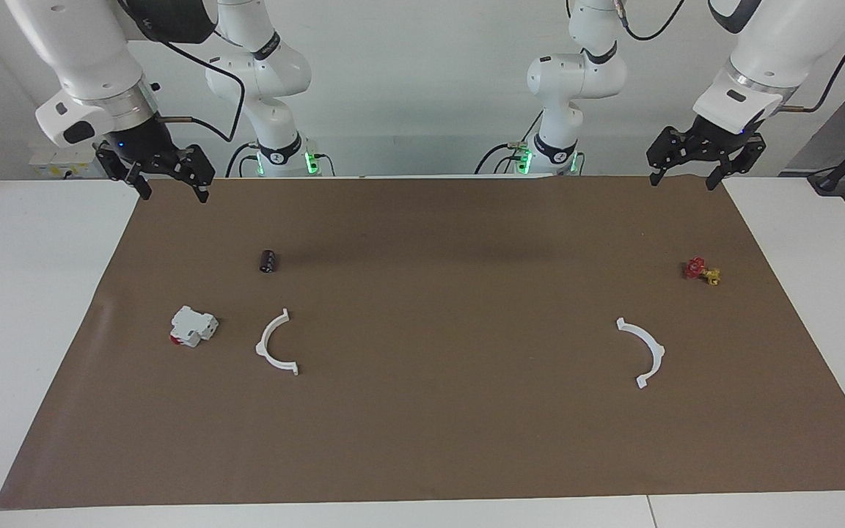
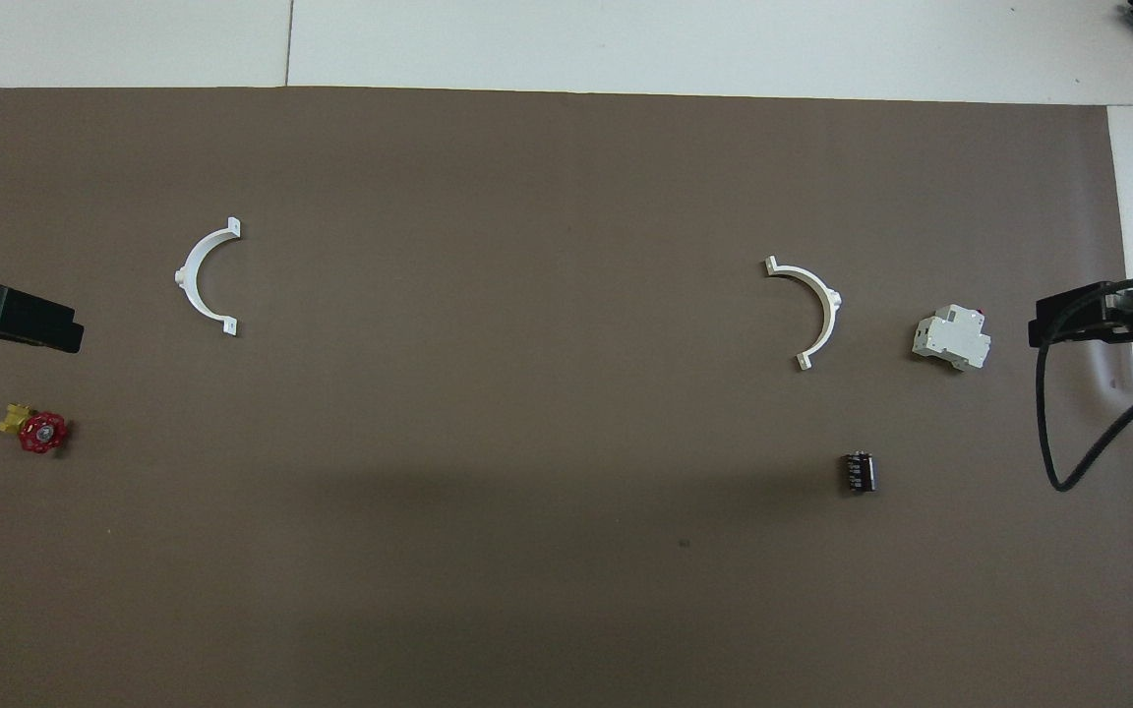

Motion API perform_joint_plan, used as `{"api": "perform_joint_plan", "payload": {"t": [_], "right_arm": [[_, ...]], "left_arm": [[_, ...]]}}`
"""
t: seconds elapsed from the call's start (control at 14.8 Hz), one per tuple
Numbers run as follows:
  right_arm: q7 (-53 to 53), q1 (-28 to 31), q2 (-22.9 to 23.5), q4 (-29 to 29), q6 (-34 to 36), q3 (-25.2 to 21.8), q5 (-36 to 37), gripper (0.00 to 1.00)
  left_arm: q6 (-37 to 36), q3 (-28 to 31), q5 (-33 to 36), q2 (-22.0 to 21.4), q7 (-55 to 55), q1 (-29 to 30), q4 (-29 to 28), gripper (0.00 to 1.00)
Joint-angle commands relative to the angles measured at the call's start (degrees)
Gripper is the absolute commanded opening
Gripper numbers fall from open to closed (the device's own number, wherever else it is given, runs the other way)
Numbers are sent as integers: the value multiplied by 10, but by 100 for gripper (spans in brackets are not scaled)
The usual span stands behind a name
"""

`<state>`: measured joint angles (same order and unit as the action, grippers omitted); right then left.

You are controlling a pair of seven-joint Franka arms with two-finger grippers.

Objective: Assemble drain pipe with both arms
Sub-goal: 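Reach the right gripper down to the white clamp half nearer it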

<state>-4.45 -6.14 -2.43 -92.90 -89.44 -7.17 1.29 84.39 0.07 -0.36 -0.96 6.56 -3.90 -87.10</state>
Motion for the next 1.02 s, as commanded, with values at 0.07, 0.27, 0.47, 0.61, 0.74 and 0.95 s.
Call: {"api": "perform_joint_plan", "payload": {"t": [0.07, 0.27, 0.47, 0.61, 0.74, 0.95], "right_arm": [[5, 7, -4, -1, 1, 4, -3, 100], [-3, 6, -8, -12, 0, 4, -4, 100], [8, 1, -26, -59, -70, 4, -4, 100], [17, -8, -11, -75, -123, 5, -9, 100], [22, -14, 13, -117, -223, 5, -20, 100], [63, -23, 109, -119, -338, 5, -56, 100]], "left_arm": [[-3, 0, -3, -17, -5, 3, -18, 100], [-3, 0, -3, -17, -5, 2, -18, 100], [-3, 0, -3, -17, -5, 3, -18, 100], [-3, 0, -3, -17, -5, 3, -18, 100], [-3, 0, -3, -17, -5, 3, -18, 100], [-4, 0, -3, -17, -5, 3, -18, 100]]}}
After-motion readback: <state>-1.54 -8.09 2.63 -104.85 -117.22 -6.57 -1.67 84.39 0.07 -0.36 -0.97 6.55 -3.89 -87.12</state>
